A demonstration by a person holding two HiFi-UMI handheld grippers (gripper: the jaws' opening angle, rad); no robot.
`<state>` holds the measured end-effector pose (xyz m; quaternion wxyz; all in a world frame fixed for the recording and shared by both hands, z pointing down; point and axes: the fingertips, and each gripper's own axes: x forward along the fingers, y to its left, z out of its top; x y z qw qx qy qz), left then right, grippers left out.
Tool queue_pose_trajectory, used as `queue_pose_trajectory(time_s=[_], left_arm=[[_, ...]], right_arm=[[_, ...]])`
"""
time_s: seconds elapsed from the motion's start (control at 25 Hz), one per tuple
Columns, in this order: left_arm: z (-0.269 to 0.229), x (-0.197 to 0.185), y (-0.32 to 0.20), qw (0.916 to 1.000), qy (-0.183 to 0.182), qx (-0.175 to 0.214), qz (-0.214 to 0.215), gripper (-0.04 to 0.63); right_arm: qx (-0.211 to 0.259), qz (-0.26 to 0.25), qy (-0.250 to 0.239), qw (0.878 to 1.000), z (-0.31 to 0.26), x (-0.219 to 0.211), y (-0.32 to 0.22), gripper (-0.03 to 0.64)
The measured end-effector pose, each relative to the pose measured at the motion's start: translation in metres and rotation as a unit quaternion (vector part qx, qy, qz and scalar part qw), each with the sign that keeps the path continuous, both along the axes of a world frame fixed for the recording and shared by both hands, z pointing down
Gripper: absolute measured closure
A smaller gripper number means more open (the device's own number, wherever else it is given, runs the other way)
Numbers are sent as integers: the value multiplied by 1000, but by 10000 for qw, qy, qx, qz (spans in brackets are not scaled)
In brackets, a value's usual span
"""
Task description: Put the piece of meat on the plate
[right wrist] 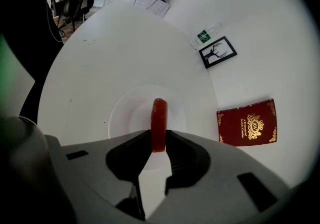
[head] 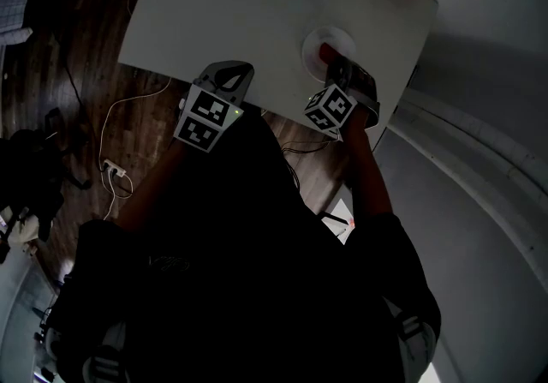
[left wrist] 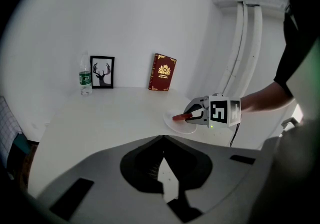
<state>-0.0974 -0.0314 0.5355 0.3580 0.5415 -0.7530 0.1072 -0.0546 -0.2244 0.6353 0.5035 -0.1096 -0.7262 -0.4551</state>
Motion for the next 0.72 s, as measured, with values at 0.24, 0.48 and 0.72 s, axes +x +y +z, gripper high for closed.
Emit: queue_pose_trajectory(time_s=[0.24, 0.48, 0.72], left_arm=[[1, 0, 8, 10000, 18, 7, -76, 592], [0, -1, 14, 9999, 26, 21, -145, 592], [-1, -1, 18, 9998, 34, -1, -174, 592]], right_arm=[[-50, 42, -12, 10000, 4, -5, 1, 506], [-14, 0, -3, 10000, 10, -5, 1, 472], [-371, 140, 36, 9992, 8, -10, -1, 456]])
